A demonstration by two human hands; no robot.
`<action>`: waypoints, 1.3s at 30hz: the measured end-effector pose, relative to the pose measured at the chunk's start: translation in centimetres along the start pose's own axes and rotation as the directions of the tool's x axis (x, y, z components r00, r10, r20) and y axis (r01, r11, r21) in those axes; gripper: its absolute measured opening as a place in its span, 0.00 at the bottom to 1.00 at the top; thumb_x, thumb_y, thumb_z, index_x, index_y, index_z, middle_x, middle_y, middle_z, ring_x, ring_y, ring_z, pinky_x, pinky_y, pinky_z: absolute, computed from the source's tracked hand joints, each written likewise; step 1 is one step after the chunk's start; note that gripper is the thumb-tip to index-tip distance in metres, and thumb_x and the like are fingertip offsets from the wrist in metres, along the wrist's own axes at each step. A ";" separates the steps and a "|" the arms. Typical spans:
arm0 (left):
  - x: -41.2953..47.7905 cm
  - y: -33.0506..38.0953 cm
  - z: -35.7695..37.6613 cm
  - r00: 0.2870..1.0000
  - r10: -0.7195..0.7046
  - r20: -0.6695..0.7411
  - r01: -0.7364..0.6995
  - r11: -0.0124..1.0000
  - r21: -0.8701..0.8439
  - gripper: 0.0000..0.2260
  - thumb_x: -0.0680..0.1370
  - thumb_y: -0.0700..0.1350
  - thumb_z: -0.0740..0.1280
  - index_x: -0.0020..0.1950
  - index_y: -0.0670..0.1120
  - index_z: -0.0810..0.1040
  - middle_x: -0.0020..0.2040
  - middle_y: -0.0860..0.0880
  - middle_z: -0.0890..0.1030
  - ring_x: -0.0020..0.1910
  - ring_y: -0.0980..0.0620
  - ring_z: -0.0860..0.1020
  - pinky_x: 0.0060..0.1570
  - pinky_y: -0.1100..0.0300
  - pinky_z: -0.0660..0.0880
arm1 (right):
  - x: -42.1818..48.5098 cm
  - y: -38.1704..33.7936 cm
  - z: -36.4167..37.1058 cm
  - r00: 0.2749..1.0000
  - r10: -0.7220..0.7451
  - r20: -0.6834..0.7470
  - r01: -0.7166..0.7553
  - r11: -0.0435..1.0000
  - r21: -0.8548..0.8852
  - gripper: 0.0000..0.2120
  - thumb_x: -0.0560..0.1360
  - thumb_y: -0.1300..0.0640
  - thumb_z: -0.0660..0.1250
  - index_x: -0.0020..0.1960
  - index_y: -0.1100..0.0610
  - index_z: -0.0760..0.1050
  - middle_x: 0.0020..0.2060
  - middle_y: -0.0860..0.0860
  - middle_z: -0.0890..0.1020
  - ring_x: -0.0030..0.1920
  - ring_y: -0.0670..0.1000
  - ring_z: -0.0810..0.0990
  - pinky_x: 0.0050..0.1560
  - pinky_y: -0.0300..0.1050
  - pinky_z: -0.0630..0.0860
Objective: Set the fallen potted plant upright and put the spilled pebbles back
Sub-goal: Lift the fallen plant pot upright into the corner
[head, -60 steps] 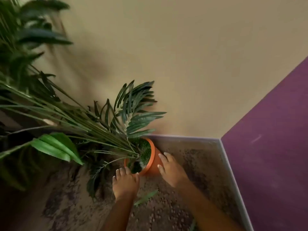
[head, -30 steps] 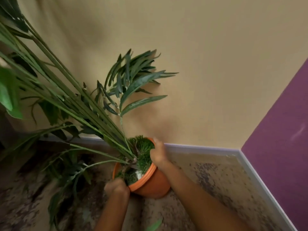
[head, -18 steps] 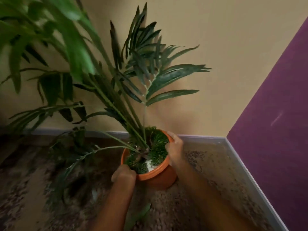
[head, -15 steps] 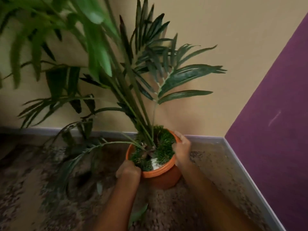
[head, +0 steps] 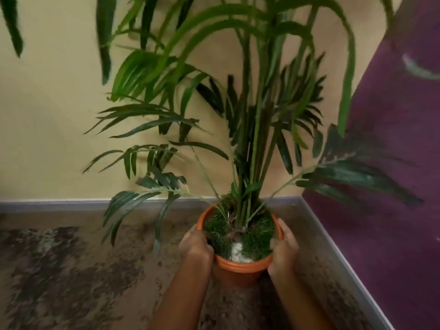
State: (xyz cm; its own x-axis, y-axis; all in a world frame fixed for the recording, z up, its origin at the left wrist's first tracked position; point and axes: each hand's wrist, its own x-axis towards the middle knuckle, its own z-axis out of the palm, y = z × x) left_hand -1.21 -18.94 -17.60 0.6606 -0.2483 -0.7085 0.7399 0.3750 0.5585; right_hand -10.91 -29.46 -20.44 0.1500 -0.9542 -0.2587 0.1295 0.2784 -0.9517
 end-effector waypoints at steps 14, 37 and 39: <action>1.6 -2.1 1.1 0.897 0.430 0.106 -0.433 0.801 0.414 0.16 0.74 0.25 0.56 0.56 0.33 0.78 0.52 0.35 0.81 0.50 0.42 0.78 0.60 0.44 0.75 | 0.2 2.0 -2.2 0.954 -0.212 0.213 0.265 0.928 -0.261 0.32 0.73 0.81 0.49 0.74 0.63 0.57 0.75 0.57 0.61 0.75 0.54 0.59 0.72 0.46 0.59; -0.8 -7.8 -3.2 0.613 0.641 0.462 -0.670 0.112 0.734 0.23 0.83 0.41 0.51 0.76 0.35 0.49 0.77 0.37 0.53 0.77 0.43 0.52 0.72 0.57 0.50 | 1.4 1.5 -7.5 0.805 -0.153 0.574 0.536 0.602 -0.591 0.22 0.82 0.56 0.55 0.75 0.54 0.57 0.73 0.56 0.62 0.70 0.55 0.65 0.64 0.42 0.64; -1.5 -9.4 -4.6 0.582 0.634 0.509 -0.703 0.078 0.706 0.25 0.82 0.43 0.52 0.76 0.35 0.47 0.78 0.37 0.50 0.77 0.43 0.49 0.74 0.51 0.48 | -0.1 2.0 -9.8 0.771 -0.151 0.619 0.573 0.590 -0.569 0.23 0.82 0.56 0.55 0.76 0.55 0.55 0.74 0.56 0.61 0.72 0.55 0.64 0.66 0.43 0.63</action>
State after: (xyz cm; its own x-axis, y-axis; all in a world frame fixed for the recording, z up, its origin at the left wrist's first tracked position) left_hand -9.68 -17.98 -23.79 0.9183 -0.3617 0.1612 -0.3168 -0.4269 0.8470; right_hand -20.23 -29.91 -23.94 0.7026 -0.7100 0.0467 -0.3958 -0.4445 -0.8035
